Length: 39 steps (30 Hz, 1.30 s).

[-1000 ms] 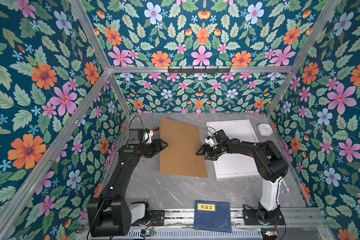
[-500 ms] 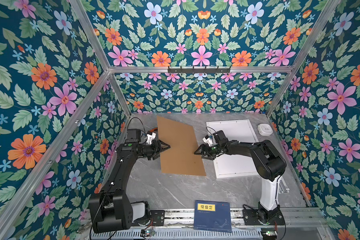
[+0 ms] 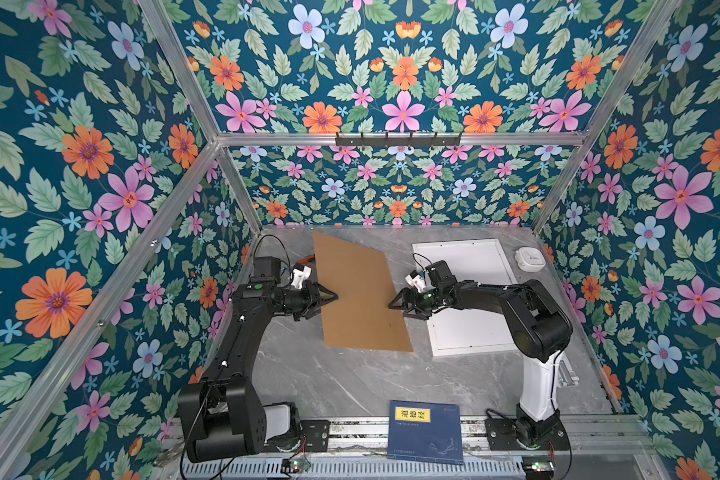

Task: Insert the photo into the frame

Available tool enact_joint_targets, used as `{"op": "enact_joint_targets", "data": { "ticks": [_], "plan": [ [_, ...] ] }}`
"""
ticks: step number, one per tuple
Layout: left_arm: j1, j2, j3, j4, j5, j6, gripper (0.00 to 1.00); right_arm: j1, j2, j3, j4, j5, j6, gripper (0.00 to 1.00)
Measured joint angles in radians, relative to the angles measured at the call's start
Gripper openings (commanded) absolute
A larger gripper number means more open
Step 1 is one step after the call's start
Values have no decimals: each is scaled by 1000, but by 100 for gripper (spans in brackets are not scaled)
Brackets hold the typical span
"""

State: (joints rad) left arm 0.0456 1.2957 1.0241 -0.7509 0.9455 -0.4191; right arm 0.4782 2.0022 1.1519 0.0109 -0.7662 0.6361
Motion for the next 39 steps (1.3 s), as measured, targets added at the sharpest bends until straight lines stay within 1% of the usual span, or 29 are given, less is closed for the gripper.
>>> {"op": "enact_joint_targets", "data": {
  "ticks": [3, 6, 9, 16, 21, 28, 35, 37, 39],
  "plan": [
    [0, 5, 6, -20, -23, 11, 22, 0, 0, 8, -12, 0, 0, 85],
    [0, 6, 16, -31, -43, 28, 18, 0, -9, 12, -33, 11, 0, 85],
    [1, 6, 34, -38, -64, 34, 9, 0, -30, 18, -73, 32, 0, 85],
    [1, 0, 60, -31, -60, 34, 0, -13, -145, 24, -130, 42, 11, 84],
    [1, -20, 59, -12, -27, 3, 0, -60, -212, 3, -133, 27, 29, 83],
    [0, -50, 51, 67, 49, -56, 0, -144, -230, -32, -115, -37, 60, 82],
    [0, -74, 16, 182, 117, -162, 0, -224, -244, -96, -34, -135, 105, 81],
    [0, -79, 3, 224, 130, -192, 0, -230, -244, -103, -9, -162, 116, 81],
    [-1, -87, -25, 288, 148, -247, 0, -232, -241, -115, 31, -199, 132, 80]
  ]
}}
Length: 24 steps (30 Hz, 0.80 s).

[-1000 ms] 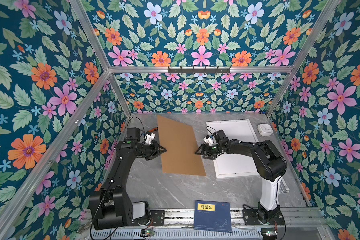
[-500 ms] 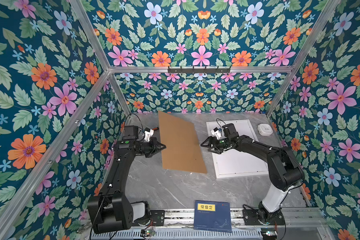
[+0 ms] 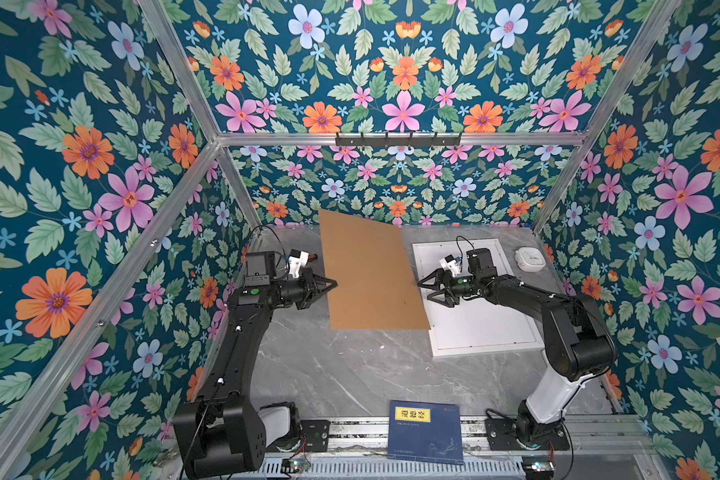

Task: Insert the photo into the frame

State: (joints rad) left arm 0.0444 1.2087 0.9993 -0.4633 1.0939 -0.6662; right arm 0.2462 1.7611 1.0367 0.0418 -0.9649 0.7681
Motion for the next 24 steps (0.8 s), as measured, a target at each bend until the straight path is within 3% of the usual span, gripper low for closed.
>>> {"op": "enact_joint_targets", "data": {
  "ticks": [9, 17, 24],
  "plan": [
    [-15, -5, -36, 159, 26, -122, 0, -4, 44, -53, 292, -119, 182, 70],
    [-27, 6, -76, 263, 35, -198, 0, -4, 89, -80, 572, -183, 385, 56],
    [-31, 18, -111, 336, 48, -225, 0, -5, 91, -82, 672, -188, 461, 43]
  ]
}}
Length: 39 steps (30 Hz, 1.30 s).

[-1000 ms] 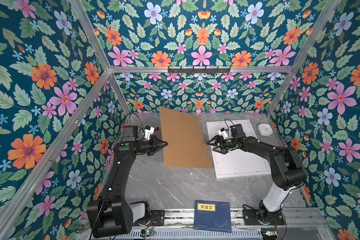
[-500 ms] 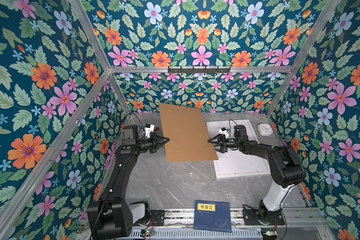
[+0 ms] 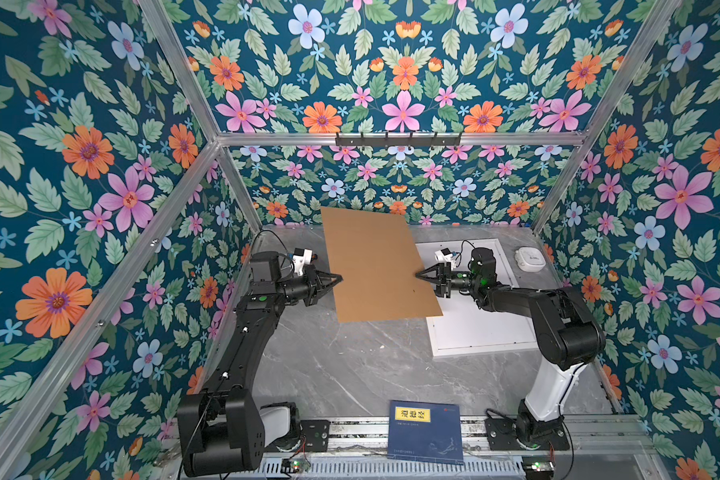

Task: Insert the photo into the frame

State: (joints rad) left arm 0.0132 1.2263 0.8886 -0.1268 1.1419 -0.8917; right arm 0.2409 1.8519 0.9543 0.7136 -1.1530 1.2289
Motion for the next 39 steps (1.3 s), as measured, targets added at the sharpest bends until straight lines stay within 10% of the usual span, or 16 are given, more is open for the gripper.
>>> {"op": "enact_joint_targets", "data": {
  "ticks": [8, 18, 29, 39],
  "plan": [
    [0, 12, -28, 43, 7, -18, 2, -3, -15, -6, 14, 0, 17, 16],
    [-5, 60, -6, -105, -48, 104, 68, -26, -76, -11, 34, -23, 79, 0],
    [-26, 79, 68, -363, -349, 319, 71, -133, -293, 12, -334, 9, -120, 0],
    [-335, 163, 50, -244, -579, 219, 65, -201, -564, 119, -924, 243, -492, 0]
  ]
}}
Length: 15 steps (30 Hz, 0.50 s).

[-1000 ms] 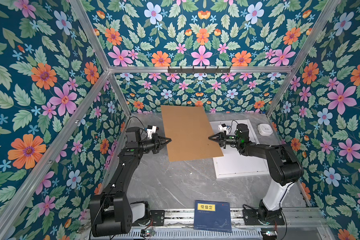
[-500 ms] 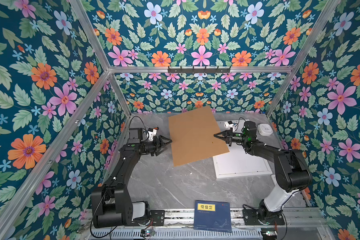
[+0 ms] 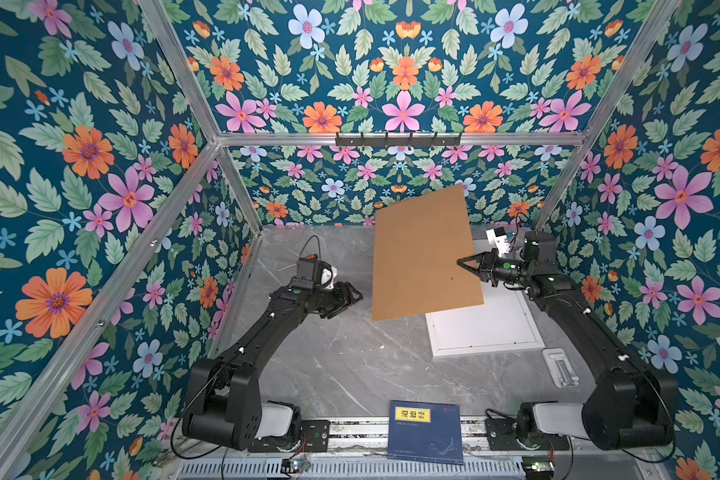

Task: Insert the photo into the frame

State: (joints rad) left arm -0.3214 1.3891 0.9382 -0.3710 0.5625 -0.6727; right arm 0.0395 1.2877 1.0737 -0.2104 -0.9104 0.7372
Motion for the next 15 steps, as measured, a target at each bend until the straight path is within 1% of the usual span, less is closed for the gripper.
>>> {"op": "enact_joint_targets", "data": {
  "ticks": [3, 8, 15],
  "plan": [
    [-74, 71, 34, 29, -61, -32, 65, -42, -64, -15, -104, 56, -45, 0],
    [-172, 172, 103, 87, -145, -58, 64, -128, -166, -36, -237, 175, -89, 0],
    [-302, 331, 212, 148, -235, -88, 63, -251, -270, -40, -349, 257, -122, 0]
  ]
}}
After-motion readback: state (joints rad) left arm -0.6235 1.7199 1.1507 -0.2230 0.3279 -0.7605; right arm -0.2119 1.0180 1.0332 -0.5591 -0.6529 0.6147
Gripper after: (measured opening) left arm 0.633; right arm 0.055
